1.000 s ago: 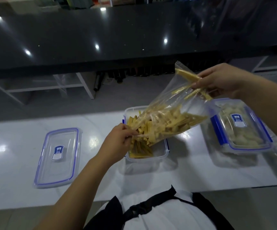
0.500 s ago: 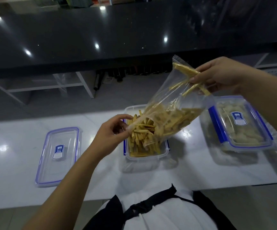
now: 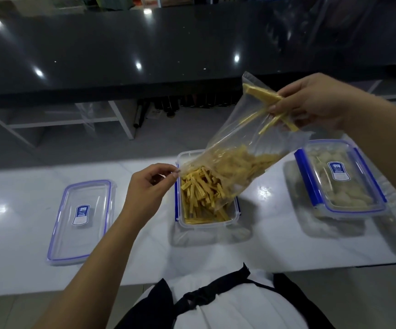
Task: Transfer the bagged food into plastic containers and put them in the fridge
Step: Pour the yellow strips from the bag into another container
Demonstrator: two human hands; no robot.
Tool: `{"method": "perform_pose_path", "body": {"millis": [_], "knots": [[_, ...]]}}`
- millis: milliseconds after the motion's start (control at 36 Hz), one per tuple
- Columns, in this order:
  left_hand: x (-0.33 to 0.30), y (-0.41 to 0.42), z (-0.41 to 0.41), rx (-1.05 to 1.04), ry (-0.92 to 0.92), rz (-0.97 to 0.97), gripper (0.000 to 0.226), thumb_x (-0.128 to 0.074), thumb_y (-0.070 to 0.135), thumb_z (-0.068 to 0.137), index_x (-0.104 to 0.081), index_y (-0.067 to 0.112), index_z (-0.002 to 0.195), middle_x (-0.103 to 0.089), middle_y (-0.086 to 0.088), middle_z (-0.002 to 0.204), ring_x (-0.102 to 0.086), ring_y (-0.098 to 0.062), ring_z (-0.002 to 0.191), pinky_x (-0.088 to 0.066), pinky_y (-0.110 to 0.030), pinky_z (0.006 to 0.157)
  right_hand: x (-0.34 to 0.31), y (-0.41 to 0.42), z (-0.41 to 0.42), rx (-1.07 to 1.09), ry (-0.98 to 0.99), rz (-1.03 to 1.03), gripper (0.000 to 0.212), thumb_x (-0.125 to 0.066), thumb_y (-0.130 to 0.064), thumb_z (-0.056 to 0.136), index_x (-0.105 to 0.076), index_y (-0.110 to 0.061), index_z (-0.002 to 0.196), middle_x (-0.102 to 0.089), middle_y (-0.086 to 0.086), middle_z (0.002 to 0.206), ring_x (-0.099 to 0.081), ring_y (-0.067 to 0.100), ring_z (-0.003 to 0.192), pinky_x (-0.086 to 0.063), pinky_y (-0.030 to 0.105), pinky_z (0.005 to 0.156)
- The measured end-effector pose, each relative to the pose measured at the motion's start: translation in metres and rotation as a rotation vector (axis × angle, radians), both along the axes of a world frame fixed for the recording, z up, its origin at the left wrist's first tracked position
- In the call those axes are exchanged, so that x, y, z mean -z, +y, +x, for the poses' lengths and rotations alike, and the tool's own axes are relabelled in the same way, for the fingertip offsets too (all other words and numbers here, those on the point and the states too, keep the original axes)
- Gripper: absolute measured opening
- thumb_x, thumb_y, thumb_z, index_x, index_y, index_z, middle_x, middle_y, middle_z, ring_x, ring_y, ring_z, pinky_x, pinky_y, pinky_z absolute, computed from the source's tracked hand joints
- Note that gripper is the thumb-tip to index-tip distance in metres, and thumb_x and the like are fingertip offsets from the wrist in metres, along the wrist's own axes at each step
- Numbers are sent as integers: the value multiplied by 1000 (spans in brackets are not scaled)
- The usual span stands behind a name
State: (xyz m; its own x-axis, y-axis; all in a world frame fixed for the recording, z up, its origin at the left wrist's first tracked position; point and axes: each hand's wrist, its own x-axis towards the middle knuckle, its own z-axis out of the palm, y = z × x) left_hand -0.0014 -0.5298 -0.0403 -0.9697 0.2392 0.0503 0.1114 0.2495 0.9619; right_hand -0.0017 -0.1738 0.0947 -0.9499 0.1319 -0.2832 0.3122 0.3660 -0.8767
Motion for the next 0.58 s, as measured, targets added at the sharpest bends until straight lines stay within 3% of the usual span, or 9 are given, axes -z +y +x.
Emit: {"method": "perform_pose_path", "body": {"millis": [111,306,417,500,583], "knots": [[0,2,5,-46,-1,3,17,-73,17,90,-77,34,87,-73,9,80,-59,-3,66,-49,-17,59,5,-9,-3,-13,-13,102,9,-77,-10,82,-79,-17,88,-78,8,88,-76,20,78,-60,27,61],[-1,-2,16,-99,10,23,28,-70,14,92,-75,40,85,-72,14,78,-60,-3,64,-47,-13,57,-19,-22,-19,-23,74,121,14,-81,-11,77,-81,-21,87,-74,3,72,-66,8,55,-53,21,51],[1,-3,18,-146,-15,14,20,-70,15,93,-75,34,90,-73,12,81,-62,-6,66,-49,-14,58,-14,-35,-22,-57,25,167,12,-81,-10,78,-81,-18,86,-75,2,74,-71,10,63,-56,25,57],[2,-6,19,-171,-18,35,19,-71,15,92,-76,33,89,-73,12,79,-61,-5,65,-49,-13,59,-19,-38,-27,-36,36,156,13,-81,-9,77,-81,-18,85,-72,-1,66,-66,5,53,-51,20,48],[3,-7,21,-196,-6,45,20,-71,13,92,-76,32,90,-73,14,80,-61,-4,64,-48,-11,58,-24,-40,-33,-37,73,169,13,-82,-12,75,-81,-23,83,-72,-3,67,-65,6,55,-51,20,50]]}}
